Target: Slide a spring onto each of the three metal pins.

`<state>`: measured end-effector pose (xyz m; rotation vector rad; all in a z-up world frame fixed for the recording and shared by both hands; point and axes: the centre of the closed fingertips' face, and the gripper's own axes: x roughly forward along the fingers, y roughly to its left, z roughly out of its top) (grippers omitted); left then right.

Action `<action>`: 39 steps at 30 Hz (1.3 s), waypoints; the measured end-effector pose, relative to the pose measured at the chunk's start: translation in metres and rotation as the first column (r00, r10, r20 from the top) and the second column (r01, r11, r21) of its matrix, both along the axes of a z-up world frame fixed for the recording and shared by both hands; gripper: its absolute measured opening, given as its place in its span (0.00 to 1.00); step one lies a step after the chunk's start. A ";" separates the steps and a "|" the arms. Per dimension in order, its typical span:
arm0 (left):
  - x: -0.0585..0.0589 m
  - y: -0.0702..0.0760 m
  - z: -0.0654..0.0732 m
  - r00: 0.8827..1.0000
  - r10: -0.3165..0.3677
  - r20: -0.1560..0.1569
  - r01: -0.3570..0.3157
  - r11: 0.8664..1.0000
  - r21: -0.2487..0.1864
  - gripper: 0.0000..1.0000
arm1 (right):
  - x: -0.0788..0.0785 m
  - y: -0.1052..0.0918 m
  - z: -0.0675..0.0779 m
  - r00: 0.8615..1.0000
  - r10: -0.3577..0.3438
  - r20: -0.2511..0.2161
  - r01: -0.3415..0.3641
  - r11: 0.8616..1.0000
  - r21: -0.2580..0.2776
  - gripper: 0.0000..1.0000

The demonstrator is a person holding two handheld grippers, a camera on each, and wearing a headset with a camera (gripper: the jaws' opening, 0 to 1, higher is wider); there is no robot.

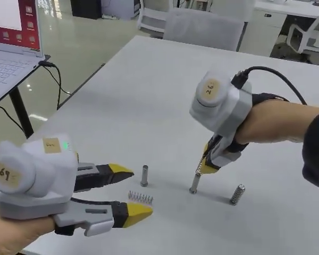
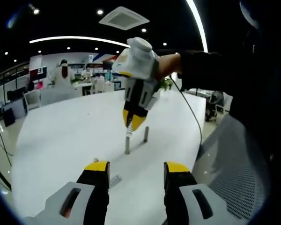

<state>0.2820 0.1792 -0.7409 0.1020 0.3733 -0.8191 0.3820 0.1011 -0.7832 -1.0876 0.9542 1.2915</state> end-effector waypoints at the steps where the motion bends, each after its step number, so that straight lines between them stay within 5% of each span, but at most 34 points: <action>1: 0.000 0.001 0.000 1.000 0.003 0.001 -0.003 1.000 -0.001 0.40 | 0.001 0.000 -0.001 1.000 -0.001 0.000 0.001 1.000 -0.002 0.08; 16: 0.002 0.002 -0.003 1.000 0.003 -0.006 -0.003 1.000 0.000 0.40 | 0.004 0.001 -0.016 1.000 -0.009 -0.028 0.008 1.000 -0.021 0.08; 39: 0.003 0.004 -0.005 1.000 0.013 -0.008 -0.013 1.000 0.003 0.39 | 0.002 0.007 -0.062 0.999 -0.024 -0.049 0.020 0.997 -0.071 0.08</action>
